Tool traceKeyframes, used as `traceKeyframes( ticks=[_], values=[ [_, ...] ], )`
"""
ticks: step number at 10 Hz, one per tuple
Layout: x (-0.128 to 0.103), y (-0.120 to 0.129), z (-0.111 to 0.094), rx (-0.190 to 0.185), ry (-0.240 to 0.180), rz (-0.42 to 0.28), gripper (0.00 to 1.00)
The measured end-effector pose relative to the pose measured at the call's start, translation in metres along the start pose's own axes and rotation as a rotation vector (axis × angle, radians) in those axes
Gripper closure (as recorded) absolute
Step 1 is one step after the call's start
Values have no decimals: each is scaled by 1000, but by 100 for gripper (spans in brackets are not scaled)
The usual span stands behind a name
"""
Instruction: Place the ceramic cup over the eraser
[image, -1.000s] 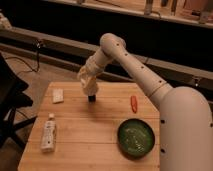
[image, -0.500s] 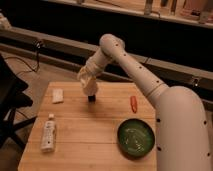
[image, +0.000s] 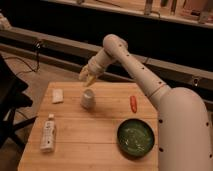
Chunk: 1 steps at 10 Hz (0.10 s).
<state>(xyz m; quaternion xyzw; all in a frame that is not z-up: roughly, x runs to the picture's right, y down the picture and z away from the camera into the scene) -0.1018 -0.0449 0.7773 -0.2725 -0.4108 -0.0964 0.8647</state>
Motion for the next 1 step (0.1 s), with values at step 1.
traceKeyframes(
  ticks=[1],
  values=[
    [1,-1,-1,7,-6,3,96]
  ],
)
